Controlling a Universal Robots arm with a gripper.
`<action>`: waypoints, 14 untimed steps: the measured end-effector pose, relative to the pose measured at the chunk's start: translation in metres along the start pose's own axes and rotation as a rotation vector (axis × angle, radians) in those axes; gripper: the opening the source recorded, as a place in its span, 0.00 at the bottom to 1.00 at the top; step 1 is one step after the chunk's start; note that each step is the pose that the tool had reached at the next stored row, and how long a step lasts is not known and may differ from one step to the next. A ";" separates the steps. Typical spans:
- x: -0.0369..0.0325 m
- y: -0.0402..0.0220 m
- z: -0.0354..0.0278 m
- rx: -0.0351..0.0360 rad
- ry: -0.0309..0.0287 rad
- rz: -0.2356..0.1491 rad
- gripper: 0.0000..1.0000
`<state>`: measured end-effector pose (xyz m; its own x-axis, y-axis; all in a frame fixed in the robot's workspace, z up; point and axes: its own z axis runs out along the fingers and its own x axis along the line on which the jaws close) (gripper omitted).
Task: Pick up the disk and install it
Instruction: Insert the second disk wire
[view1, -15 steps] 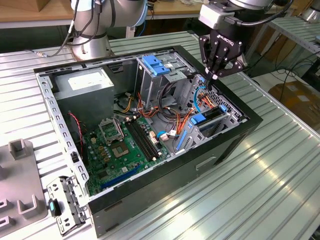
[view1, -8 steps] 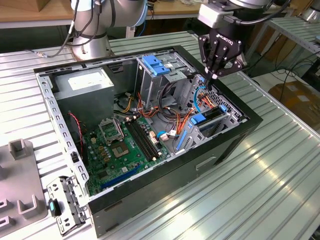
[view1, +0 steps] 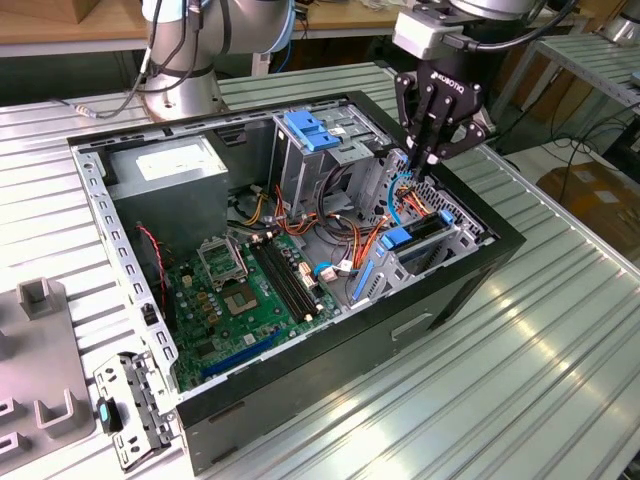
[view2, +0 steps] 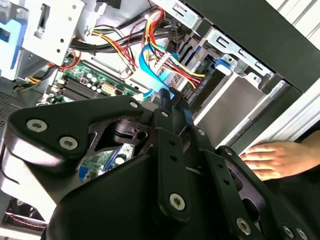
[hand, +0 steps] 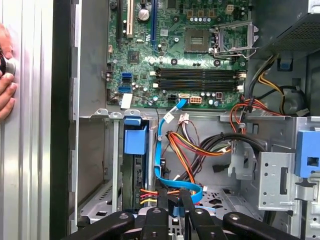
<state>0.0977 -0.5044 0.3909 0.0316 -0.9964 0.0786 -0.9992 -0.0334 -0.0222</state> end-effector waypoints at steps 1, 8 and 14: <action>-0.0001 0.0000 0.0011 -0.0005 0.0127 0.000 0.24; -0.0004 -0.0013 0.0060 -0.0013 0.0358 -0.001 0.24; -0.0003 -0.0054 0.0047 -0.0104 0.0354 0.004 0.24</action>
<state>0.1032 -0.5042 0.3863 0.0269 -0.9931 0.1137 -0.9995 -0.0285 -0.0123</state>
